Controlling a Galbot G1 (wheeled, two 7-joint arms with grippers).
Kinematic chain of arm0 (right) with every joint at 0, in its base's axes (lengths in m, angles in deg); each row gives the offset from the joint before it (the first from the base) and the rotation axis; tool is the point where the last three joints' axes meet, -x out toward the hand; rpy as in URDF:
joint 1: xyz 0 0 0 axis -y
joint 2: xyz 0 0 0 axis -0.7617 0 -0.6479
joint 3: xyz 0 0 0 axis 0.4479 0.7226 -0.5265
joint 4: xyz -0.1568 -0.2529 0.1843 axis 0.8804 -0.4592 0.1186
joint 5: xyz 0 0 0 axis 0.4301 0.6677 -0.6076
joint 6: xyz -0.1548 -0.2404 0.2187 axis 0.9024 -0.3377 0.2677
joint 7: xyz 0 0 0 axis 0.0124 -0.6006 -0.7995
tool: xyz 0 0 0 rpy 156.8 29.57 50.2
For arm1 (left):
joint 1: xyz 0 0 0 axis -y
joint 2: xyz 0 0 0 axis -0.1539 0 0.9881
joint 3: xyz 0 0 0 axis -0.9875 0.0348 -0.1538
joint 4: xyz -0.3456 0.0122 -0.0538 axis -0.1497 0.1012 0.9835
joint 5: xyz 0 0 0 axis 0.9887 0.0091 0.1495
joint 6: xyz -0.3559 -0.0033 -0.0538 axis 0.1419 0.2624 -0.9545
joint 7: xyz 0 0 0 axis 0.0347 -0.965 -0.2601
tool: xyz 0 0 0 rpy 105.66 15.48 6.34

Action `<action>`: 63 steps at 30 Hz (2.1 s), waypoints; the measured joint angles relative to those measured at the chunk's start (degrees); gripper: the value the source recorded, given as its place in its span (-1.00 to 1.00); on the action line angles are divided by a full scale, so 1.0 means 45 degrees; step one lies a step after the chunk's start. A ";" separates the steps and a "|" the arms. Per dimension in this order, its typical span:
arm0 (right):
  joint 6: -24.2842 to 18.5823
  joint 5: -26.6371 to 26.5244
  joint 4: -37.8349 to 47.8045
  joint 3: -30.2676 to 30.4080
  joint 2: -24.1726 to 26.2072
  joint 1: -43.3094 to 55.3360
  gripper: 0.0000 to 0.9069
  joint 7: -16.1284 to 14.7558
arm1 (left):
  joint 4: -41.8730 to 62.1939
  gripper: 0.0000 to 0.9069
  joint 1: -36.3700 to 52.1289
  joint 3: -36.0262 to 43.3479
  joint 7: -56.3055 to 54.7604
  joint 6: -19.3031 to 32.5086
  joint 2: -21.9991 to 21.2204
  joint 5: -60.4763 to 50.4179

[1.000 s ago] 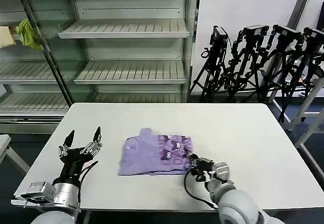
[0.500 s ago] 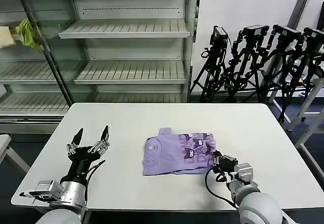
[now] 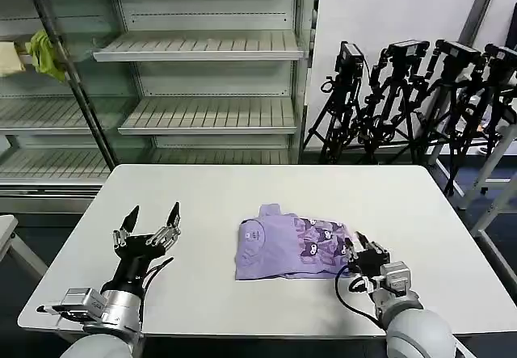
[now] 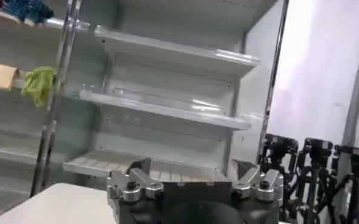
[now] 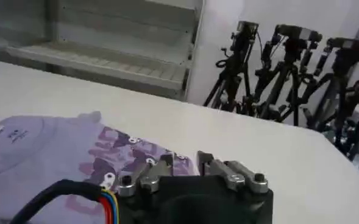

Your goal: Fold and organize the clothes.

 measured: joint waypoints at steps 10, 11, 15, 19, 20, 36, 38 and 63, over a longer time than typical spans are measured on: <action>-0.0550 0.1493 -0.0014 -0.0493 -0.0229 0.0016 1.00 -0.0392 | -0.0309 1.00 0.0091 -0.0175 0.0282 -0.0085 0.0367 0.0201; -0.0707 0.1720 0.0022 -0.0630 -0.0294 0.0041 1.00 -0.0522 | -0.0309 1.00 0.0127 -0.0218 0.0351 -0.0052 0.0417 0.0205; -0.1543 0.2520 0.0233 -0.1420 -0.0612 0.0151 1.00 -0.1248 | -0.0245 1.00 0.0344 -0.0308 0.0475 0.0177 0.0698 0.0243; -0.2383 0.3094 0.0313 -0.2406 -0.0981 0.0141 1.00 -0.2070 | -0.0137 1.00 0.0562 -0.0272 0.0445 0.0493 0.0989 0.0206; -0.2600 0.3233 0.0313 -0.2671 -0.1090 0.0115 1.00 -0.2299 | -0.0100 1.00 0.0627 -0.0250 0.0394 0.0576 0.1040 0.0181; -0.4486 0.4503 0.0048 -0.5421 -0.2343 -0.0133 1.00 -0.5428 | 0.0159 1.00 0.1136 -0.0329 -0.0279 0.1966 0.1566 -0.0675; -0.4515 0.4599 -0.0037 -0.5619 -0.2505 -0.0182 1.00 -0.5720 | 0.0156 1.00 0.1142 -0.0335 -0.0252 0.2061 0.1571 -0.0757; -0.3418 0.5718 -0.0945 -0.6457 -0.4296 -0.0557 1.00 -0.6503 | 0.0241 1.00 0.1050 -0.0296 -0.0030 0.2437 0.1128 -0.1494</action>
